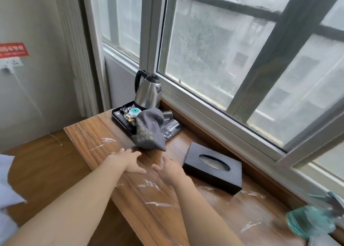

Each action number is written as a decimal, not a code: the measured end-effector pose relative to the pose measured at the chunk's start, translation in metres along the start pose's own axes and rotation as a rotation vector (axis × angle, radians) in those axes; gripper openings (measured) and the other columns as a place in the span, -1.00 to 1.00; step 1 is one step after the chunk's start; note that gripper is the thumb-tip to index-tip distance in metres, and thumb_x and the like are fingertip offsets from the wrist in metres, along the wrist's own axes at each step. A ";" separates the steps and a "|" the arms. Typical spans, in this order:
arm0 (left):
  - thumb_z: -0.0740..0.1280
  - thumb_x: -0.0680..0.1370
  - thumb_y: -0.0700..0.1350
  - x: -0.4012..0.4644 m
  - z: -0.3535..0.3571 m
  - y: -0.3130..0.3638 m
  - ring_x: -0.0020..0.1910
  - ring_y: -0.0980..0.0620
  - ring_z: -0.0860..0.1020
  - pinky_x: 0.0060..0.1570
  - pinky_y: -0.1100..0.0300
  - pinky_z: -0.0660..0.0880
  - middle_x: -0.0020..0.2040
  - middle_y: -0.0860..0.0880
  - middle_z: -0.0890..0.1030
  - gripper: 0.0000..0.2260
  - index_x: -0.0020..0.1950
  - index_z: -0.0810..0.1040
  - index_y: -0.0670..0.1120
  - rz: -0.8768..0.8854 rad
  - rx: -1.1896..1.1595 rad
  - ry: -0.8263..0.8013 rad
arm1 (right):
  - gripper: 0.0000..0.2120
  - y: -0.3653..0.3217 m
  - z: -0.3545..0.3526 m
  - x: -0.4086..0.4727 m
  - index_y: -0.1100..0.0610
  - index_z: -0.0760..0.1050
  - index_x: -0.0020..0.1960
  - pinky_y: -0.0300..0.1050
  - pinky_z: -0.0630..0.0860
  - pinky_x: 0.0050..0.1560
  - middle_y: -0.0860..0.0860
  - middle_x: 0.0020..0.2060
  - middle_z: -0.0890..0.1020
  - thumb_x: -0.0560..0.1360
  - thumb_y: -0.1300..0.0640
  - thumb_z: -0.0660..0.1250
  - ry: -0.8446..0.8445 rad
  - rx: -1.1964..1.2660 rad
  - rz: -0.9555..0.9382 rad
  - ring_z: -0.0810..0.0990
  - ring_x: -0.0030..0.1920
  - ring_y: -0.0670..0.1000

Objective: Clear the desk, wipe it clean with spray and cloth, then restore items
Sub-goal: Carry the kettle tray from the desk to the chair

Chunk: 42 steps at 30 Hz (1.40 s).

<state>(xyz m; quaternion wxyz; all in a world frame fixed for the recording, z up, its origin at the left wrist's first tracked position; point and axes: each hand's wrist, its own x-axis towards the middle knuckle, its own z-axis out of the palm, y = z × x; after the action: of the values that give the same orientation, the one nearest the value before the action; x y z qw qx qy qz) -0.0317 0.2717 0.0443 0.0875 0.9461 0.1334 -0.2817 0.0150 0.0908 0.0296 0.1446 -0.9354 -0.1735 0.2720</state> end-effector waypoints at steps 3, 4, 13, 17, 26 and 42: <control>0.27 0.46 0.41 0.023 -0.013 -0.036 0.56 -0.19 0.10 0.45 -0.23 0.15 0.61 -0.08 0.11 -0.18 0.61 0.06 0.15 0.045 0.026 -0.037 | -0.33 -0.021 0.006 0.022 0.16 0.15 0.62 0.10 0.39 0.39 0.23 0.48 0.42 0.66 -0.18 0.18 0.045 0.053 0.106 0.42 0.43 0.23; 0.26 0.47 0.41 0.031 -0.019 -0.049 0.56 -0.20 0.11 0.45 -0.22 0.16 0.61 -0.09 0.09 -0.19 0.61 0.05 0.15 0.054 0.025 -0.048 | -0.37 -0.028 0.005 0.027 0.17 0.17 0.61 0.09 0.40 0.38 0.22 0.47 0.43 0.67 -0.13 0.18 0.058 0.063 0.145 0.43 0.43 0.23; 0.27 0.44 0.43 0.110 -0.081 -0.132 0.55 -0.23 0.13 0.45 -0.22 0.19 0.60 -0.11 0.13 -0.16 0.61 0.06 0.13 0.096 0.006 0.027 | -0.65 -0.036 -0.013 0.058 0.27 0.43 0.36 0.00 0.48 0.22 0.25 0.30 0.56 0.61 0.18 0.15 0.328 0.322 0.599 0.54 0.29 0.28; 0.31 0.42 0.44 0.154 -0.103 -0.137 0.55 -0.25 0.12 0.48 -0.16 0.17 0.61 -0.14 0.07 -0.08 0.62 0.00 0.09 0.074 -0.088 0.075 | -0.60 -0.033 -0.024 0.081 0.22 0.36 0.40 0.04 0.41 0.29 0.25 0.36 0.52 0.64 0.03 0.19 0.390 0.504 0.590 0.49 0.34 0.29; 0.31 0.29 0.55 0.217 -0.127 -0.147 0.54 -0.25 0.11 0.44 -0.19 0.18 0.58 -0.13 0.10 0.06 0.62 -0.03 0.11 -0.034 -0.255 0.170 | -0.37 -0.015 -0.024 0.158 -0.25 0.21 0.40 0.05 0.41 0.39 -0.02 0.37 0.54 0.46 -0.18 0.48 0.342 0.878 0.305 0.53 0.32 0.02; 0.40 0.06 0.58 0.346 -0.167 -0.163 0.31 -0.09 0.47 0.33 0.05 0.38 0.46 -0.01 0.41 0.18 0.59 0.15 0.16 0.250 -0.565 0.041 | -0.22 -0.014 0.012 0.213 -0.27 0.46 0.27 0.18 0.51 0.32 -0.03 0.22 0.61 0.13 -0.38 0.64 0.504 1.081 0.433 0.61 0.23 -0.01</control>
<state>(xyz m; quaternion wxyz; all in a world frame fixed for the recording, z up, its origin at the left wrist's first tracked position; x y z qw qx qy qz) 0.2831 0.5371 -0.0252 0.3782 0.8989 0.0906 -0.2016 0.1735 0.1911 -0.0726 0.5746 -0.7795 0.2208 0.1155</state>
